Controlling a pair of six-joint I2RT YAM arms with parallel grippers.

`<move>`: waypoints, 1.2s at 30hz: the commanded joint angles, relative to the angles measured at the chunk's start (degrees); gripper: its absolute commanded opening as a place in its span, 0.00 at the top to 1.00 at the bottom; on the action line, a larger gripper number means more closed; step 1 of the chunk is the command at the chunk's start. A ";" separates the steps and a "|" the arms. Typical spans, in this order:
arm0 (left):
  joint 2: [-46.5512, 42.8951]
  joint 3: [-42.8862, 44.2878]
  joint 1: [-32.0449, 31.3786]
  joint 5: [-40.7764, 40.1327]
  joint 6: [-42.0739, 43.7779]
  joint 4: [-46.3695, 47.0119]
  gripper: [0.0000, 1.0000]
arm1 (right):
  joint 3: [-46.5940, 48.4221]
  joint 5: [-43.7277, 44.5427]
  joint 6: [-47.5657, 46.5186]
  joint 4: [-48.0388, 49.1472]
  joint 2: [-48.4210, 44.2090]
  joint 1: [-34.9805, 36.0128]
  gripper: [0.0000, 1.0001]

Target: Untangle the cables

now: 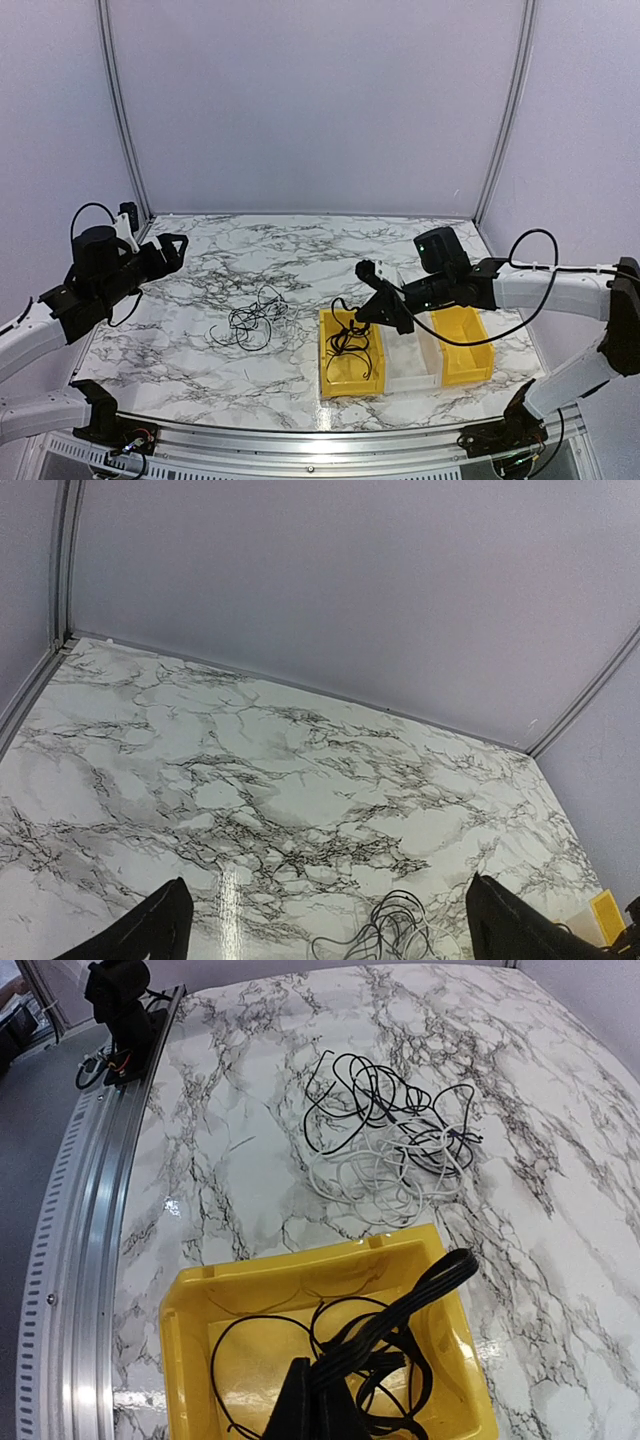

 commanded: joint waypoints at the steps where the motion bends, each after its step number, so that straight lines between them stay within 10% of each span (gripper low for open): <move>1: -0.61 -0.64 0.18 -0.33 -1.47 -0.75 0.02 | 1.01 0.26 -7.88 -4.17 -0.15 -1.34 1.00; 14: 1.18 -1.68 0.21 1.31 -1.10 0.83 0.04 | 3.22 0.41 -18.60 -21.51 1.05 5.48 1.00; 29: 5.63 -1.65 0.20 3.76 -3.09 4.31 0.06 | 7.22 18.60 6.50 -8.47 9.37 5.88 1.00; 36: 6.50 -1.58 0.18 4.42 -3.23 4.92 0.06 | 11.51 18.21 4.61 -13.30 7.93 6.02 0.65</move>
